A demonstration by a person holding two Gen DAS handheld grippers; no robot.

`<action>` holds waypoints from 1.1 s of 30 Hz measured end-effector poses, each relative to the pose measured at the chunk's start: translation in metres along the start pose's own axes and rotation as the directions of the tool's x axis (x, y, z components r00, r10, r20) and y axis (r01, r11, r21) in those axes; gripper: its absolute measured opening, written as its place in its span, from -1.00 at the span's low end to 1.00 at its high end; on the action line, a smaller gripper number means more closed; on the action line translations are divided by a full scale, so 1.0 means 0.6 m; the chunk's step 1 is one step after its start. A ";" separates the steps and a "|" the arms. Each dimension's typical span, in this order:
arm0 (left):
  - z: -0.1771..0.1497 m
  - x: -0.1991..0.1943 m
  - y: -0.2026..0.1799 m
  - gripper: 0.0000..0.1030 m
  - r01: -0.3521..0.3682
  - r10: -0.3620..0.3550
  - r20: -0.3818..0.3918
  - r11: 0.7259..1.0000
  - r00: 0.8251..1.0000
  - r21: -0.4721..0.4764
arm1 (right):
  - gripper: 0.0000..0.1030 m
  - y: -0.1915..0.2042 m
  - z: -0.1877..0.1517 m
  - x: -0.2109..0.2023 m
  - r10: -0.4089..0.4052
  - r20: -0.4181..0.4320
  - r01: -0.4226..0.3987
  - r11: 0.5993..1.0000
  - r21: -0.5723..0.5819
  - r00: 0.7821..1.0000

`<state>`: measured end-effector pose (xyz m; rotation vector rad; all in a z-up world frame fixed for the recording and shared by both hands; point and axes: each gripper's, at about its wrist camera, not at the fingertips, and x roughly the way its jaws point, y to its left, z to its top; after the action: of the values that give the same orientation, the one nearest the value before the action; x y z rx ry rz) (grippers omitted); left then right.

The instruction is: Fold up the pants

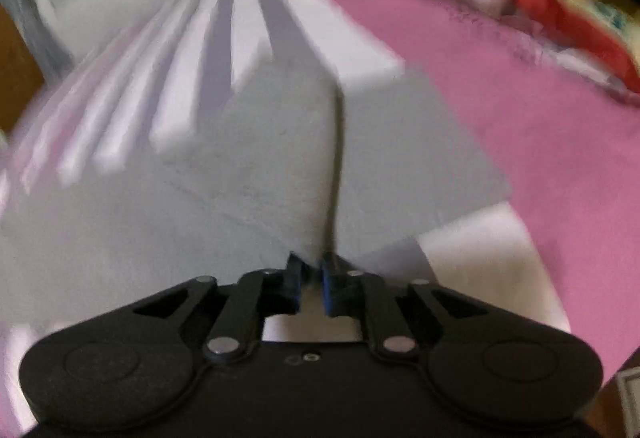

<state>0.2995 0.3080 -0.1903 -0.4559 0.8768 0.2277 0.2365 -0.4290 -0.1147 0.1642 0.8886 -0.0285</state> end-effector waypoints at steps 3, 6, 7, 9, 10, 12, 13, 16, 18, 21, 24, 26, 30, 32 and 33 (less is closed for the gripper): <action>0.002 0.001 0.000 0.02 -0.002 0.002 0.001 1.000 1.000 -0.002 | -0.22 0.039 -0.011 -0.042 -0.043 0.136 0.070 0.976 -0.206 0.990; 0.002 0.002 -0.001 0.02 -0.007 0.007 0.002 1.000 1.000 -0.005 | -0.28 0.078 -0.009 -0.054 -0.012 0.214 0.095 0.920 -0.381 0.977; 0.002 0.002 -0.001 0.02 -0.008 0.008 0.002 1.000 1.000 -0.005 | -0.28 0.091 -0.007 -0.047 -0.015 0.211 0.106 0.897 -0.429 0.977; 0.002 0.002 -0.001 0.02 -0.009 0.009 0.002 1.000 1.000 -0.005 | -0.28 0.122 0.001 -0.013 -0.050 0.175 0.140 0.824 -0.549 0.983; 0.002 0.002 -0.002 0.02 -0.009 0.009 0.002 1.000 1.000 -0.006 | -0.28 0.134 -0.001 0.007 -0.077 0.162 0.161 0.778 -0.607 0.984; 0.002 0.003 -0.002 0.02 -0.009 0.009 0.002 1.000 1.000 -0.006 | -0.16 0.161 -0.015 0.053 -0.188 0.156 0.242 0.647 -0.723 0.970; 0.002 0.003 -0.002 0.02 -0.009 0.009 0.003 1.000 1.000 -0.006 | -0.18 0.174 -0.025 0.069 -0.224 0.189 0.285 0.559 -0.779 0.956; 0.000 0.003 -0.002 0.02 -0.007 0.007 0.007 1.000 1.000 -0.004 | -0.89 0.182 -0.007 0.053 -0.202 0.258 0.327 0.567 -0.756 0.945; -0.002 0.003 0.000 0.02 -0.003 0.003 0.011 1.000 1.000 -0.006 | -0.90 0.145 0.044 0.000 -0.147 0.322 0.313 0.770 -0.556 0.935; -0.006 0.002 0.002 0.02 0.000 0.000 0.017 1.000 1.000 -0.011 | -0.90 0.026 0.087 -0.074 -0.087 0.423 0.154 0.980 -0.128 0.902; -0.010 0.000 0.004 0.02 0.004 -0.004 0.018 1.000 1.000 -0.012 | -0.90 -0.091 0.052 -0.082 -0.048 0.447 -0.035 0.984 0.176 0.893; -0.009 0.000 0.005 0.02 0.005 -0.005 0.012 1.000 1.000 -0.009 | -0.90 -0.132 0.020 -0.040 -0.056 0.370 -0.038 0.970 0.242 0.927; -0.005 -0.002 0.003 0.02 0.000 0.000 0.003 1.000 1.000 -0.006 | -0.90 -0.162 -0.027 0.019 -0.019 0.248 -0.070 0.936 0.344 0.969; -0.005 -0.003 0.001 0.02 -0.003 0.003 0.007 1.000 1.000 -0.008 | -0.90 -0.169 -0.026 0.014 -0.004 0.257 -0.104 0.909 0.404 0.966; -0.006 -0.003 0.001 0.02 -0.003 0.003 0.010 1.000 1.000 -0.010 | -0.90 -0.166 -0.022 0.003 -0.001 0.280 -0.116 0.908 0.402 0.960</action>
<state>0.2957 0.3070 -0.1910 -0.4623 0.8668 0.2374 0.2184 -0.5252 -0.1374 0.5736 0.5878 -0.1826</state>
